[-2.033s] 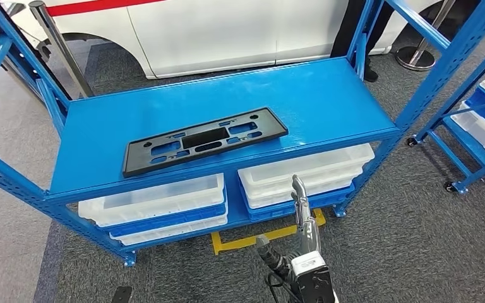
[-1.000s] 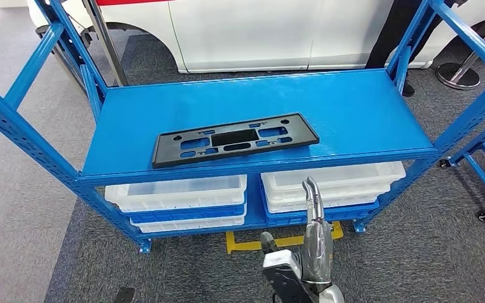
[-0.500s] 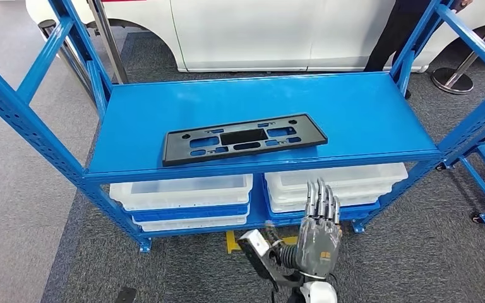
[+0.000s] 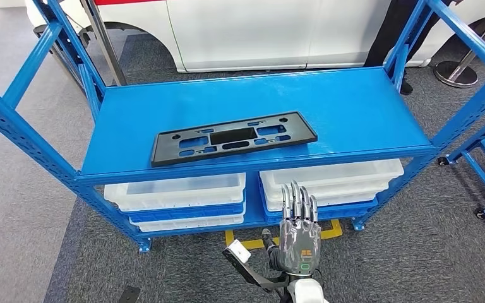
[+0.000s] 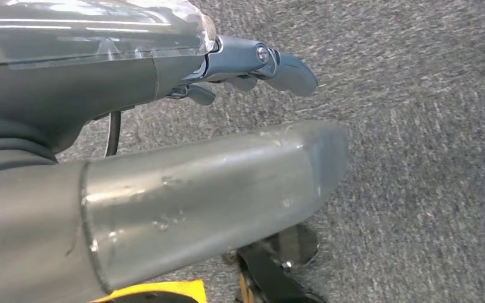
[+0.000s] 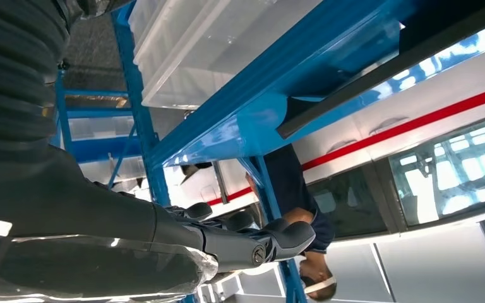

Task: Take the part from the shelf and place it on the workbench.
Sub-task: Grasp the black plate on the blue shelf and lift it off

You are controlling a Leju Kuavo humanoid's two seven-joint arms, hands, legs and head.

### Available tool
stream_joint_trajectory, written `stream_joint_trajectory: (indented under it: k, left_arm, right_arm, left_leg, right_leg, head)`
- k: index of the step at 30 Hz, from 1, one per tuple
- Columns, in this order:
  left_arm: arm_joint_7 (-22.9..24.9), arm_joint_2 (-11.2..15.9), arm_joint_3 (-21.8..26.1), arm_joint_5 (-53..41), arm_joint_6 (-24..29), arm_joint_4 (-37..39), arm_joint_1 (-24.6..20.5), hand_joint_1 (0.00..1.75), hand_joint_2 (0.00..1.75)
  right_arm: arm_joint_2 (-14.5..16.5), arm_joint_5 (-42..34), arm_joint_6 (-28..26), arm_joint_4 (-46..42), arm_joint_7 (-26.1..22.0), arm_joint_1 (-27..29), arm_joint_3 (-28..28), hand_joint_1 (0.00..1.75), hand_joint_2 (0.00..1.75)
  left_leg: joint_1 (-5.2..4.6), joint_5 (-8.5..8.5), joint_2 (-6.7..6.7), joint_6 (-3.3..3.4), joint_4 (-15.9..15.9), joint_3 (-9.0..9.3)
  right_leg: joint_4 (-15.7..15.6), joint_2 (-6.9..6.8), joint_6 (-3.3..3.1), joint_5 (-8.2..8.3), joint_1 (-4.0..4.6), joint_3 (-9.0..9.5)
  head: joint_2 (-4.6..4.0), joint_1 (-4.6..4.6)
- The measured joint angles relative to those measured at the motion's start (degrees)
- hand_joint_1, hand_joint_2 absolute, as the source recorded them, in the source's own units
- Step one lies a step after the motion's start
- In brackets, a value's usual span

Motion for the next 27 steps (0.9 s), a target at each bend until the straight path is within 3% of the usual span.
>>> stream_joint_trajectory:
  k: [2, 5, 7, 8, 10, 11, 12, 13, 14, 15, 17, 19, 22, 24, 26, 27]
  left_arm:
    - [0.1, 0.0, 0.0, -0.1, -0.1, 0.0, -0.1, 0.0, 0.0]
    - [0.6, 0.0, 0.0, -0.2, -0.7, 0.0, -0.1, 0.0, 0.0]
    - [1.0, 0.0, 0.1, -0.4, -1.2, 0.0, -0.1, 0.0, 0.0]
    - [1.1, 0.0, 0.1, -0.6, -1.4, 0.0, -0.2, 0.0, 0.0]
    - [1.2, 0.0, 0.1, -0.9, -1.7, 0.0, -0.2, 0.0, 0.0]
    - [1.3, 0.0, 0.1, -1.1, -1.8, 0.0, -0.2, 0.0, 0.0]
    - [1.3, 0.0, 0.2, -1.2, -2.0, 0.0, -0.2, 0.0, 0.0]
    - [1.3, 0.0, 0.2, -1.3, -2.2, 0.0, -0.2, 0.0, 0.0]
    - [1.4, 0.0, 0.2, -1.4, -2.3, 0.0, -0.2, 0.0, 0.0]
    - [1.4, 0.0, 0.2, -1.5, -2.4, 0.0, -0.2, 0.0, 0.0]
    - [1.5, 0.0, 0.2, -1.8, -2.4, 0.0, -0.3, 0.0, 0.0]
    - [1.7, 0.0, 0.3, -1.9, -2.4, 0.0, -0.3, 0.0, 0.0]
    - [1.8, 0.0, 0.4, -1.9, -2.4, 0.0, -0.4, 0.0, 0.0]
    - [1.9, 0.0, 0.4, -2.0, -2.4, 0.0, -0.5, 0.0, 0.0]
    - [2.0, 0.0, 0.4, -2.0, -2.4, 0.0, -0.5, 0.0, 0.0]
    - [2.0, 0.0, 0.4, -2.0, -2.4, 0.0, -0.4, 0.0, 0.0]
  right_arm:
    - [-0.1, 0.0, 0.0, 0.3, 0.0, -0.2, 0.0, 0.0, 1.75]
    - [-0.1, 0.0, 0.0, 0.7, 0.0, -0.4, 0.0, 0.0, 1.75]
    - [-0.1, 0.0, 0.0, 0.9, -0.4, -0.5, 0.0, 0.0, 1.75]
    - [-0.1, 0.0, 0.0, 1.1, -0.6, -0.6, 0.0, 0.0, 1.75]
    - [0.0, 0.0, -0.1, 1.4, -1.3, -0.6, 0.0, 0.0, 1.75]
    - [0.1, 0.0, -0.1, 1.7, -1.7, -0.6, 0.0, 0.0, 1.75]
    - [0.2, 0.0, -0.1, 1.9, -2.1, -0.6, 0.0, 0.0, 1.75]
    - [0.4, 0.0, -0.1, 2.2, -2.6, -0.6, 0.0, 0.0, 1.75]
    - [0.6, 0.0, -0.1, 2.4, -3.1, -0.6, -0.1, 0.0, 1.75]
    - [0.9, 0.0, -0.1, 2.5, -3.5, -0.7, -0.1, 0.0, 1.75]
    - [1.4, 0.0, -0.1, 2.6, -4.2, -0.9, -0.3, 0.0, 1.75]
    - [1.8, 0.0, -0.1, 2.9, -4.6, -1.0, -0.5, 0.0, 1.75]
    - [2.4, 0.0, -0.2, 3.1, -5.1, -1.0, -0.7, 0.0, 1.75]
    - [3.0, 0.0, -0.2, 3.2, -5.5, -1.1, -0.7, 0.0, 1.75]
    - [3.3, 0.0, -0.2, 3.3, -5.8, -1.1, -0.7, 0.0, 1.75]
    - [3.4, 0.0, -0.2, 3.4, -6.1, -1.0, -0.8, 0.0, 1.75]
  left_leg:
    - [-0.2, 1.77, -0.08, 0.44, -5.8, 2.7]
    - [-0.42, 1.86, -0.17, 1.29, -6.9, 3.02]
    - [-0.19, 2.22, -0.11, 2.11, -7.4, 3.2]
    - [-0.05, 2.36, -0.06, 2.47, -7.7, 3.28]
    - [-0.12, 2.36, 0.03, 2.85, -7.7, 3.24]
    - [-0.17, 2.33, 0.04, 2.89, -7.7, 3.23]
    - [-0.22, 2.31, 0.04, 2.91, -7.7, 3.25]
    - [-0.25, 2.26, 0.01, 2.9, -7.6, 3.31]
    - [-0.28, 2.21, -0.05, 2.85, -7.6, 3.44]
    - [-0.3, 2.11, -0.11, 2.75, -7.6, 3.61]
    - [-0.5, 1.9, -0.2, 2.36, -7.5, 3.69]
    - [-0.6, 1.8, -0.2, 1.77, -7.4, 3.5]
    - [-0.5, 0.97, -0.17, 0.78, -6.6, 3.24]
    - [-0.37, -1.62, -0.16, 0.27, -2.3, 1.36]
    - [-0.3, -4.65, -0.15, -0.16, 4.6, -2.06]
    - [-0.26, -5.28, -0.14, -0.35, 7.2, -3.49]
  right_leg:
    - [0.3, 0.03, 0.51, -0.2, 0.18, -0.1]
    - [0.2, 0.03, 1.47, -0.09, 0.28, -0.26]
    - [1.3, 0.02, 2.07, -1.12, 0.18, -0.63]
    - [3.4, 0.01, 2.32, -2.51, 0.12, -1.56]
    - [10.7, -0.03, 2.66, -6.16, -0.04, -4.99]
    - [14.2, -0.03, 2.77, -7.38, -0.08, -6.76]
    - [16.2, -0.03, 2.81, -7.57, -0.09, -7.85]
    - [15.9, -0.03, 2.74, -6.59, -0.09, -7.88]
    - [13.5, -0.03, 2.56, -4.65, -0.09, -6.79]
    - [9.4, -0.03, 2.27, -2.34, -0.06, -4.88]
    - [2.5, -0.03, 1.61, 0.23, 0.19, -1.64]
    - [0.5, 0.03, 1.2, 0.28, 0.53, -0.94]
    - [-0.1, 0.1, 0.44, 0.53, 0.25, -0.72]
    - [-0.6, -0.04, -0.17, 0.64, 0.01, -0.37]
    - [-0.5, -0.13, -0.5, 0.52, 0.07, -0.32]
    - [-0.5, -0.12, -0.55, 0.43, 0.11, -0.3]
  head:
    - [0.0, 0.02]
    - [0.0, 0.03]
    - [0.0, 0.04]
    - [0.0, 0.04]
    - [0.0, 0.04]
    - [0.0, 0.04]
    - [0.0, 0.04]
    - [0.0, 0.04]
    - [0.0, 0.04]
    - [0.0, 0.04]
    - [0.0, 0.04]
    - [0.0, 0.04]
    - [0.0, 0.04]
    - [0.0, 0.03]
    - [0.0, 0.01]
    - [0.0, 0.01]
